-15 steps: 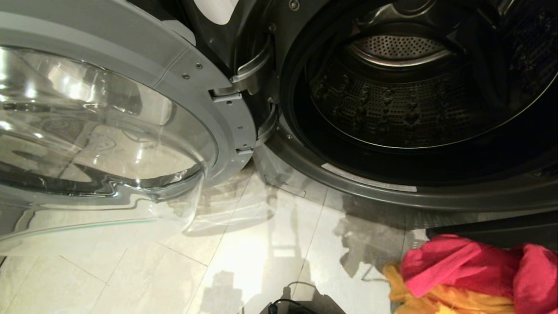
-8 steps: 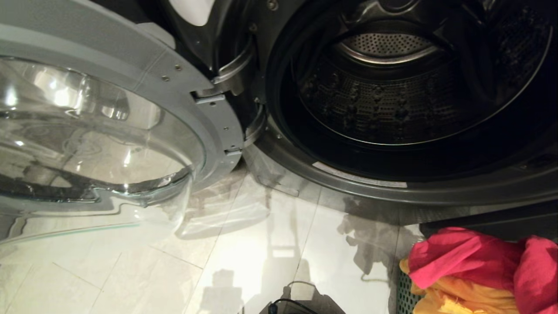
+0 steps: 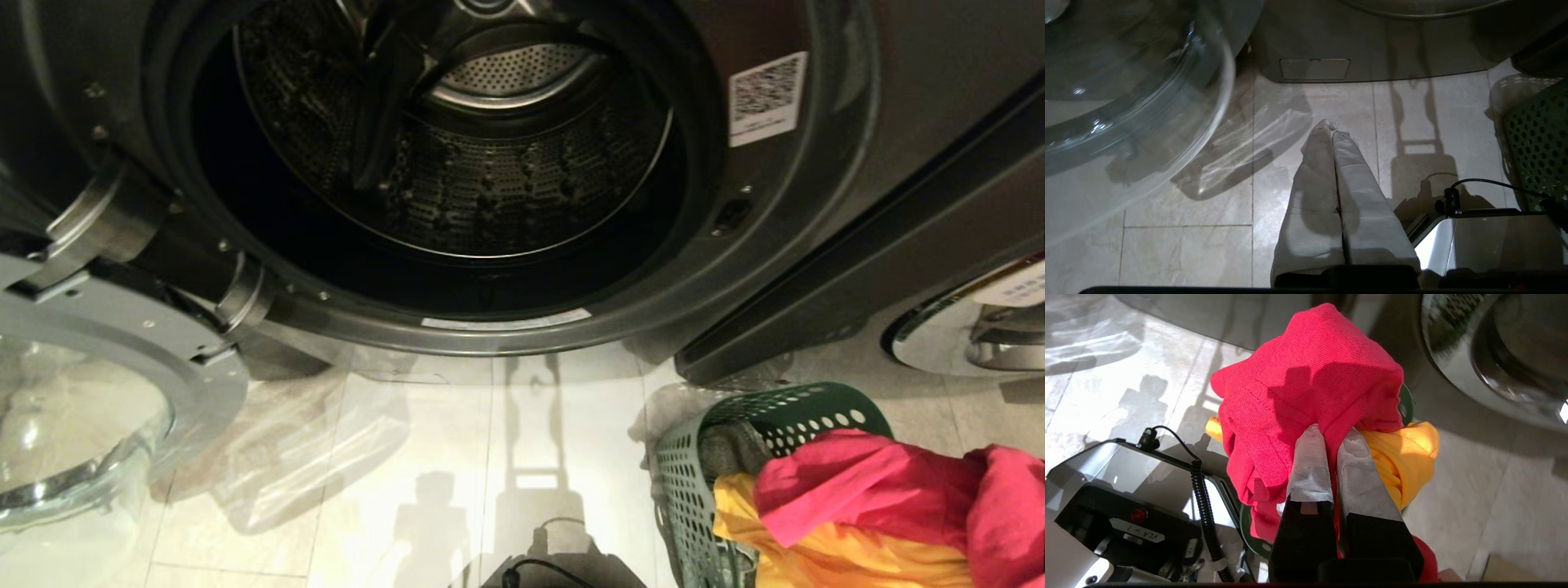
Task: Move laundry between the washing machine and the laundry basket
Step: Pick a cloth and place it into the basket
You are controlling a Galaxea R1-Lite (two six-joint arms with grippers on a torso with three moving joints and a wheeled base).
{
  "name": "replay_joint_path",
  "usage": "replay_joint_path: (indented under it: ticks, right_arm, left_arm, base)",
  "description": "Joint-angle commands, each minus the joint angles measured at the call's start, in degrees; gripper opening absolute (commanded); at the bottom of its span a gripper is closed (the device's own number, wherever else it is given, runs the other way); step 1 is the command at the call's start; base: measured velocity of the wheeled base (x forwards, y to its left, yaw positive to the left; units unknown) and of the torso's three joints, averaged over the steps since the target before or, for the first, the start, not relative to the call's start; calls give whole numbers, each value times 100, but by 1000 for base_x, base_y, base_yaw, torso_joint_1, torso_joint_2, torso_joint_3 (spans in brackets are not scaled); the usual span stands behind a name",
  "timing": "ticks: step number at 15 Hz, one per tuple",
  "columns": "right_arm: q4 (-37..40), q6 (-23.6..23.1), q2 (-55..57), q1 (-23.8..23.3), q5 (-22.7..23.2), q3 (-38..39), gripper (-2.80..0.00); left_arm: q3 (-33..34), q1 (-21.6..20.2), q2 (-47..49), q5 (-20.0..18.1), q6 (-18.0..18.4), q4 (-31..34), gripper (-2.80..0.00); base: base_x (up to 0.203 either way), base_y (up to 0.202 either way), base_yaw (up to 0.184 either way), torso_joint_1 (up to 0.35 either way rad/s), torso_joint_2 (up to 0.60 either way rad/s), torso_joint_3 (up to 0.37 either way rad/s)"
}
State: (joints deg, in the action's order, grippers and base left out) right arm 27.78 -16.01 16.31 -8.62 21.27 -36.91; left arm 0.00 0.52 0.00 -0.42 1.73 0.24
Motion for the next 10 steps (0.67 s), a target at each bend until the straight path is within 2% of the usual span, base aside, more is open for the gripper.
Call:
replay_joint_path:
  ticks: [1, 4, 10]
  right_arm:
    - [17, 2, 4, 1, 8, 35, -280]
    - [17, 1, 4, 1, 0, 9, -280]
    - [8, -35, 4, 1, -9, 26, -280]
  left_arm:
    - [0, 0, 9, -2, 7, 2, -280]
    - [0, 0, 6, -17, 101, 11, -280]
    - [0, 0, 2, -28, 135, 20, -280]
  base:
    - [-1, 6, -164, 5, 2, 1]
    - [1, 3, -106, 0, 4, 5]
    - [0, 0, 0, 0, 0, 0]
